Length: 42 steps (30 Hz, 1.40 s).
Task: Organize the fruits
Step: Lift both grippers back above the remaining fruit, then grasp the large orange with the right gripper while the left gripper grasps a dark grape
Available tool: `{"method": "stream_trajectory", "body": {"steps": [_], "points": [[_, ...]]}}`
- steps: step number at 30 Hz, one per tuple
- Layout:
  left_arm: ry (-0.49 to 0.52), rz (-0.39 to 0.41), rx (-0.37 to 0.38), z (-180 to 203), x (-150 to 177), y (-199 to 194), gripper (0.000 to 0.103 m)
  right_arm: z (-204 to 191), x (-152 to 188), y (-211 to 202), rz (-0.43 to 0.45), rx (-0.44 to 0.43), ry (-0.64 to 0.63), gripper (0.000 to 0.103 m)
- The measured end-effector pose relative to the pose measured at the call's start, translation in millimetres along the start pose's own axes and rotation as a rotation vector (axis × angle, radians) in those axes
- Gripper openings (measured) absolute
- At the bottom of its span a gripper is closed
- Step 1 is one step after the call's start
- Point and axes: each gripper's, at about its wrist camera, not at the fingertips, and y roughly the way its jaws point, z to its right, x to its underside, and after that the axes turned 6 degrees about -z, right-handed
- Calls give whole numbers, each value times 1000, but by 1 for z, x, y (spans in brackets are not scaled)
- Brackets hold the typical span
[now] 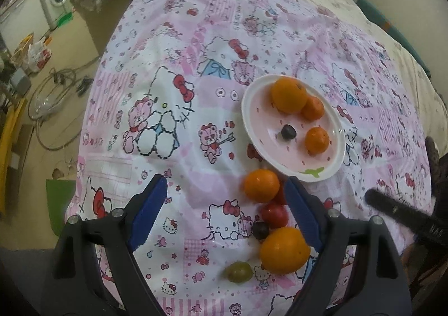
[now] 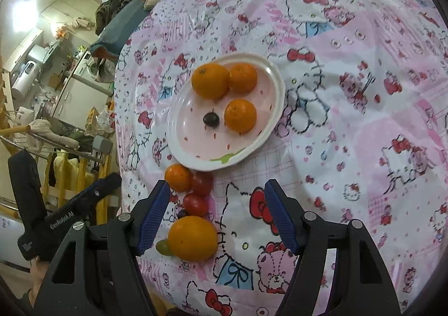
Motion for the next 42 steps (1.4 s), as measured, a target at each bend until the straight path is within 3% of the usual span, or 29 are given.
{"method": "stream_trajectory", "body": {"steps": [9,17,21,25,31,36,42], "points": [[-63,-34,23,-12,-2,4,83,-20,27,70,-257,-48,-37,73],[-64,-37,28,-12,-2,3,83,-40,47,103,-322,38,-136,74],[-54,-45,19,-10,-1,6,83,-39,48,100,-311,49,-145,65],[-36,-68,39,-9,-2,11,83,-37,44,89,-287,34,-142,64],[43,-126,15,-1,4,29,83,-17,25,43,-156,-12,-63,64],[188,-223,35,25,21,51,66,4,11,3,-36,-18,12,64],[356,-324,24,60,41,76,44,26,5,-22,23,-27,76,64]]}}
